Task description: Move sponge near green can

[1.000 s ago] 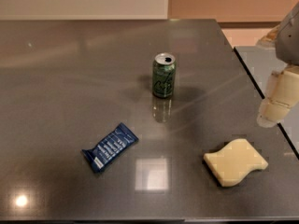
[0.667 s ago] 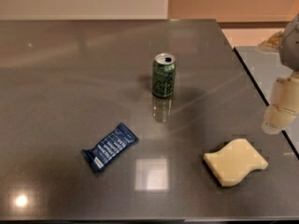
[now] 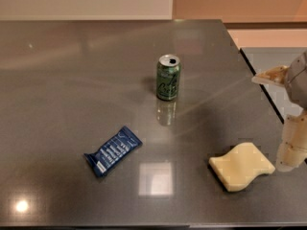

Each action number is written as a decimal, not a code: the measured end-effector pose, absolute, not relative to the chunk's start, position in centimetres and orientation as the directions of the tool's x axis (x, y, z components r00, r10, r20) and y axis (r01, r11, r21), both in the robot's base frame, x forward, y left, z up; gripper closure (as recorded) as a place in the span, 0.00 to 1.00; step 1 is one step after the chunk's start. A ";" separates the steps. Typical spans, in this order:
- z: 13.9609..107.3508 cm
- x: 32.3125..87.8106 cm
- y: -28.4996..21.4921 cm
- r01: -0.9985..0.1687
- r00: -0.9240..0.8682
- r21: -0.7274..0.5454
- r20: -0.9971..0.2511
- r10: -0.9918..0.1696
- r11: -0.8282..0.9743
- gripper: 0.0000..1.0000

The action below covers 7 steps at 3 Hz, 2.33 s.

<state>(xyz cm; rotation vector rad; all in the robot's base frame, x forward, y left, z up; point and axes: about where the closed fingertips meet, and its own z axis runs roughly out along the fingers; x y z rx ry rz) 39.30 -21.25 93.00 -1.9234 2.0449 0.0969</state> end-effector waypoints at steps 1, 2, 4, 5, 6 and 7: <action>90.2 37.8 -21.0 -0.989 0.021 -0.146 -0.279 -0.960 0.021 0.00; 87.7 37.0 -21.2 -0.991 0.056 -0.131 -0.266 -0.962 -0.022 0.00; 85.2 36.8 -21.5 -0.991 0.091 -0.117 -0.245 -0.965 -0.064 0.00; 84.5 36.7 -21.5 -0.991 0.098 -0.110 -0.235 -0.967 -0.074 0.00; 84.0 36.7 -21.5 -0.992 0.099 -0.101 -0.224 -0.969 -0.078 0.18; 83.9 36.8 -21.5 -0.992 0.098 -0.096 -0.219 -0.971 -0.078 0.41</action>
Offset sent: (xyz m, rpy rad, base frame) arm -0.0315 -0.0034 -0.0851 -0.0347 0.0737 0.1517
